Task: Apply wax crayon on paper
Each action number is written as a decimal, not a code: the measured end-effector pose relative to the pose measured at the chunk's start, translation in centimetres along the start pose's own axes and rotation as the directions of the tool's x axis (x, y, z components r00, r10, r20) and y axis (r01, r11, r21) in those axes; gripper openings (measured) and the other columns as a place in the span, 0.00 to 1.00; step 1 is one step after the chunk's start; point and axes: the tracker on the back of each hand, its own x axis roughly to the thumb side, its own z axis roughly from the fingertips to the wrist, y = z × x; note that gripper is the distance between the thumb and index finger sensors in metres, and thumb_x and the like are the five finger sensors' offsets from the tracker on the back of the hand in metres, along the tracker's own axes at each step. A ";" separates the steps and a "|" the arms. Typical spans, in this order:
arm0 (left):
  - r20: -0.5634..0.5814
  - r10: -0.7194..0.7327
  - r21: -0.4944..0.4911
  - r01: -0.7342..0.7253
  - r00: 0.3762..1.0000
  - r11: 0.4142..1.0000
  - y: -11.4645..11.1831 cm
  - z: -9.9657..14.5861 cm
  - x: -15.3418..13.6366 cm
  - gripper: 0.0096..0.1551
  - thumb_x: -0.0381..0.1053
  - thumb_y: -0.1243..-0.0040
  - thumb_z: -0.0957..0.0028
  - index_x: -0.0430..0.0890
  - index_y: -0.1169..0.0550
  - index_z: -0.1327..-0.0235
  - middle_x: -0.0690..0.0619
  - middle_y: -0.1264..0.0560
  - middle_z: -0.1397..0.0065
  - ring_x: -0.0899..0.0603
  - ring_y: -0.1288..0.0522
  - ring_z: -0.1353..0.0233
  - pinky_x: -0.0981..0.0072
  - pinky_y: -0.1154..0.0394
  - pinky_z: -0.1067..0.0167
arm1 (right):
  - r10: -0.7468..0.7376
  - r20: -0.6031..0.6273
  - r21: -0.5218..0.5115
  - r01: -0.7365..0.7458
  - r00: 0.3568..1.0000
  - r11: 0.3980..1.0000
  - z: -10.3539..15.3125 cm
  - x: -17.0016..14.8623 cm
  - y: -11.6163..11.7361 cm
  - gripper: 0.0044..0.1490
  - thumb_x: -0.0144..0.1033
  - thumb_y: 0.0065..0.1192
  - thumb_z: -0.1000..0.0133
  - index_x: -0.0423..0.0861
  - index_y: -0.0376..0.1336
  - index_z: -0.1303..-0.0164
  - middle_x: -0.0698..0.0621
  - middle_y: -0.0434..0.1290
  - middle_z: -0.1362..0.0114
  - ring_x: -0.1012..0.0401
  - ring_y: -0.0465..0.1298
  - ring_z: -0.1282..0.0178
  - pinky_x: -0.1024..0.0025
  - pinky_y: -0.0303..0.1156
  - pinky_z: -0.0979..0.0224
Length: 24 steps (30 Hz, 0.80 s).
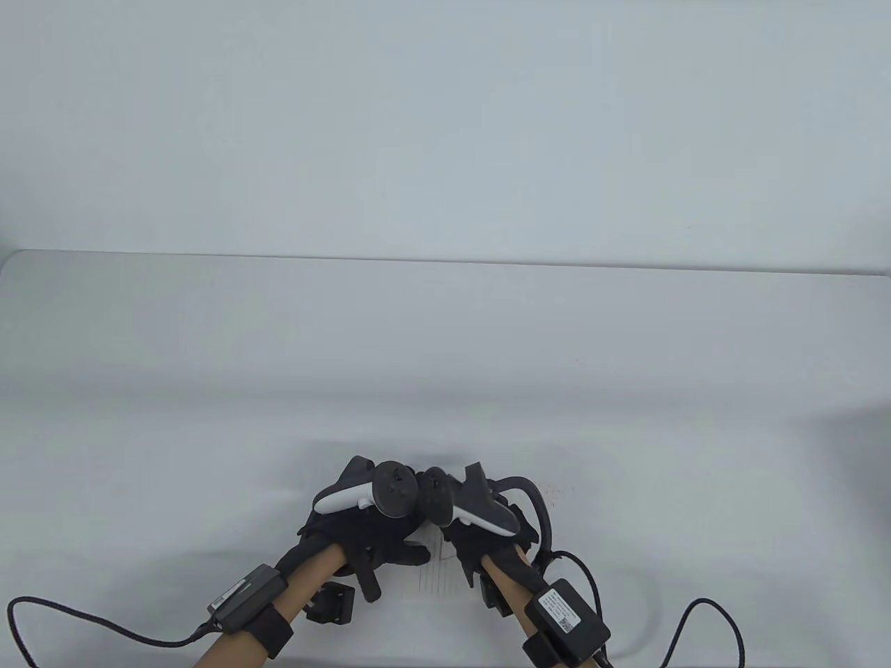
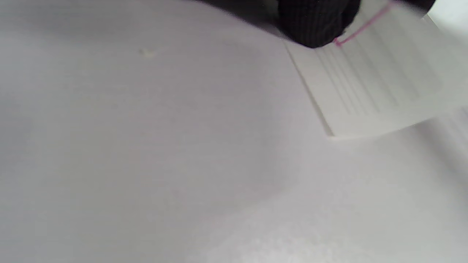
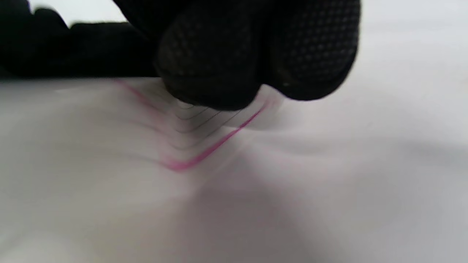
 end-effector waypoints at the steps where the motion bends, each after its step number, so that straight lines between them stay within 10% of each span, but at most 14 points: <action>1: 0.000 0.002 0.002 -0.002 1.000 1.000 0.0 0.0 0.0 0.51 0.62 0.53 0.38 0.64 0.72 0.25 0.68 0.83 0.20 0.50 0.89 0.21 0.42 0.90 0.33 | 0.001 -0.021 -0.035 -0.001 1.000 0.999 0.0 -0.3 0.0 0.27 0.39 0.54 0.39 0.38 0.67 0.36 0.48 0.81 0.54 0.67 0.81 0.68 0.64 0.79 0.55; 5: 0.000 0.003 -0.004 -0.003 1.000 1.000 0.0 0.0 0.0 0.51 0.62 0.53 0.38 0.64 0.73 0.25 0.67 0.83 0.21 0.50 0.89 0.22 0.42 0.90 0.34 | 0.301 -0.090 -0.221 -0.314 0.949 0.923 0.7 -0.4 -0.5 0.27 0.41 0.53 0.40 0.40 0.67 0.36 0.50 0.81 0.56 0.70 0.81 0.69 0.68 0.80 0.57; 9: 0.001 0.005 -0.004 -0.005 1.000 1.000 0.0 0.0 0.0 0.51 0.62 0.53 0.38 0.64 0.72 0.24 0.67 0.83 0.20 0.51 0.89 0.22 0.42 0.90 0.34 | -0.065 0.061 0.042 0.062 0.996 0.997 0.3 0.1 0.2 0.28 0.40 0.53 0.39 0.35 0.66 0.37 0.49 0.81 0.57 0.67 0.81 0.71 0.65 0.80 0.57; 15: 0.001 0.005 -0.002 -0.005 1.000 1.000 0.0 0.0 0.0 0.51 0.62 0.53 0.38 0.64 0.72 0.24 0.67 0.83 0.20 0.51 0.89 0.22 0.42 0.90 0.34 | 0.329 -0.072 -0.199 -0.337 0.942 0.920 0.6 0.2 0.0 0.27 0.42 0.53 0.40 0.39 0.68 0.39 0.51 0.82 0.60 0.69 0.80 0.73 0.68 0.80 0.59; 19: 0.000 0.004 -0.001 -0.004 1.000 1.000 0.0 0.0 0.0 0.51 0.62 0.53 0.38 0.64 0.72 0.24 0.67 0.83 0.20 0.51 0.89 0.22 0.42 0.90 0.34 | -0.062 0.045 0.028 0.061 0.997 0.998 0.5 0.1 0.3 0.27 0.40 0.54 0.39 0.35 0.68 0.39 0.49 0.82 0.60 0.67 0.81 0.73 0.65 0.79 0.59; 24: 0.000 0.005 -0.001 -0.005 1.000 1.000 0.0 0.0 0.0 0.51 0.62 0.53 0.38 0.64 0.72 0.24 0.67 0.83 0.20 0.51 0.89 0.22 0.42 0.90 0.34 | 0.321 -0.105 -0.195 -0.336 0.941 0.921 0.5 -0.3 -0.2 0.27 0.41 0.54 0.40 0.37 0.69 0.41 0.50 0.82 0.61 0.69 0.81 0.74 0.67 0.80 0.60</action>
